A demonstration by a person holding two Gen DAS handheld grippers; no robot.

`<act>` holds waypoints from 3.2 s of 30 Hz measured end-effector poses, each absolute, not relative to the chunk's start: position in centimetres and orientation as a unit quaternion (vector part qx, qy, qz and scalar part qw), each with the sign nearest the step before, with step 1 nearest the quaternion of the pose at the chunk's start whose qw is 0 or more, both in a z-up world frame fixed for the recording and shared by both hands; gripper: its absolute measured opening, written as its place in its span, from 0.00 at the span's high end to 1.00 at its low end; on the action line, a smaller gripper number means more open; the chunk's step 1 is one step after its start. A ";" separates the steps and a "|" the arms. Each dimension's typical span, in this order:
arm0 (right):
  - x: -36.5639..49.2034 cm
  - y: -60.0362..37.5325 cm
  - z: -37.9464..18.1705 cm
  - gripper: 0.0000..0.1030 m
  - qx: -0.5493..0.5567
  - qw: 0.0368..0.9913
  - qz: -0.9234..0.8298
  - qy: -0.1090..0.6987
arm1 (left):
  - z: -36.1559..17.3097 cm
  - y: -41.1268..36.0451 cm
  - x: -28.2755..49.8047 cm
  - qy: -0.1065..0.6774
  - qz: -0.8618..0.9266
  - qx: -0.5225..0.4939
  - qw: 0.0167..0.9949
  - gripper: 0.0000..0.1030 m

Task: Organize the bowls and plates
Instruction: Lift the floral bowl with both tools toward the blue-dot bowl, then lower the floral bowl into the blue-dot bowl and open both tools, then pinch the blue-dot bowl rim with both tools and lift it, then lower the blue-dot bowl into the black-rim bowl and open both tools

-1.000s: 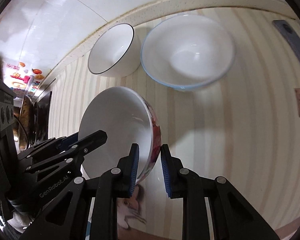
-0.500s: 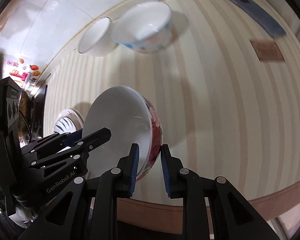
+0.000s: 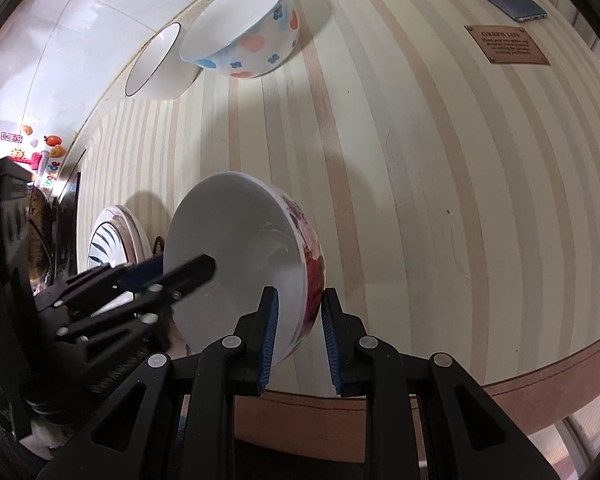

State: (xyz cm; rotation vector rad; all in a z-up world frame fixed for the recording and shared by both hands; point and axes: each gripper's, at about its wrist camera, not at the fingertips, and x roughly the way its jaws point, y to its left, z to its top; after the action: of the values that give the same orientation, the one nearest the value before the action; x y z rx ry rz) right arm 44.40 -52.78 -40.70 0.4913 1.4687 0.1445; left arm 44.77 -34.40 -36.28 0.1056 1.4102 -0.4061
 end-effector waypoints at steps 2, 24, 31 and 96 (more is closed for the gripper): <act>44.8 -53.6 -40.2 0.75 0.231 0.711 0.063 0.661 | -34.8 -33.9 45.6 0.632 -0.183 0.030 0.753 0.75; 65.6 -55.9 -39.8 0.45 0.250 0.743 0.073 0.617 | -35.8 -36.2 64.4 0.620 -0.142 -0.014 0.771 0.70; 67.7 -55.7 -42.3 0.78 0.239 0.743 0.067 0.621 | -37.1 -36.6 64.5 0.623 -0.144 -0.020 0.769 0.76; 46.5 -53.8 -38.5 0.79 0.242 0.667 0.035 0.704 | -32.8 -36.8 48.4 0.679 -0.211 0.044 0.702 0.76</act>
State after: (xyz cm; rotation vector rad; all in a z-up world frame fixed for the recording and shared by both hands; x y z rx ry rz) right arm 46.49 -53.82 -38.54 0.5461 1.5875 0.0797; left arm 48.35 -36.78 -32.80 0.0984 1.5101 -0.4692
